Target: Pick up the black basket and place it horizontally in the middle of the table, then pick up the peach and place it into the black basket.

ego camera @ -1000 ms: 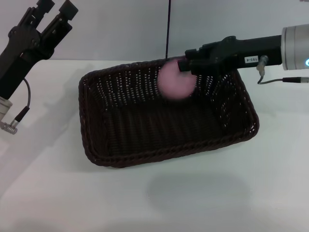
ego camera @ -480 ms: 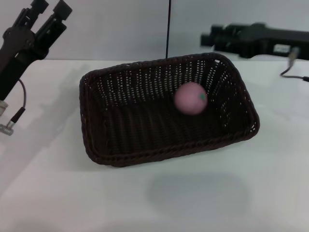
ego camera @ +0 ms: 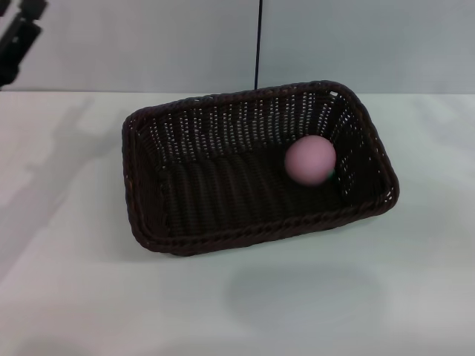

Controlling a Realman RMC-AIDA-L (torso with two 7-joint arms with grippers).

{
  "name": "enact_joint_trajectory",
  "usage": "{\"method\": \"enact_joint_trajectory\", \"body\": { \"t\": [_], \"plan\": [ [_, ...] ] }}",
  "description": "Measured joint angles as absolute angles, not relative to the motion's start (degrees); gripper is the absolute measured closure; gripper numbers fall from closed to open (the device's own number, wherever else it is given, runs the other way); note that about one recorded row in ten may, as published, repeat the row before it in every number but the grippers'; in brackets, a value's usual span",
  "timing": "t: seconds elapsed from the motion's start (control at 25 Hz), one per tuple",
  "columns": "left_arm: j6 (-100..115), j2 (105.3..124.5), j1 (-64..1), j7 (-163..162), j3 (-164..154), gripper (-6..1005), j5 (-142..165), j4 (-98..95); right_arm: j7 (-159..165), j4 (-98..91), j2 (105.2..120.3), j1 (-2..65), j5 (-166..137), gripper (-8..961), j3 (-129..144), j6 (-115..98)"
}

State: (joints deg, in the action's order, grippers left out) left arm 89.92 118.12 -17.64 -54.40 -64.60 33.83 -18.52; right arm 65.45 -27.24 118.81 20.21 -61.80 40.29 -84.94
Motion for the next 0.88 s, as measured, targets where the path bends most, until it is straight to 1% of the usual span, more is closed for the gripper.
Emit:
{"method": "enact_joint_trajectory", "body": {
  "t": [0.16, 0.4, 0.88],
  "plan": [
    [89.92, 118.12, -17.47, -54.39, -63.52, 188, 33.83, -18.41, 55.71, -17.48, 118.84, 19.45, -54.51, 422, 32.67, -85.54],
    [89.92, 118.20, -17.31, -53.49, -59.17, 191, 33.83, -16.76, 47.00, -9.24, 118.98, 19.47, -44.61, 422, 25.70, -86.08],
    [89.38, 118.22, -17.87, -51.33, -55.37, 197, 33.74, -14.96, 45.92, -6.46, 118.97, 19.85, -38.81, 422, 22.41, -84.93]
  ]
}}
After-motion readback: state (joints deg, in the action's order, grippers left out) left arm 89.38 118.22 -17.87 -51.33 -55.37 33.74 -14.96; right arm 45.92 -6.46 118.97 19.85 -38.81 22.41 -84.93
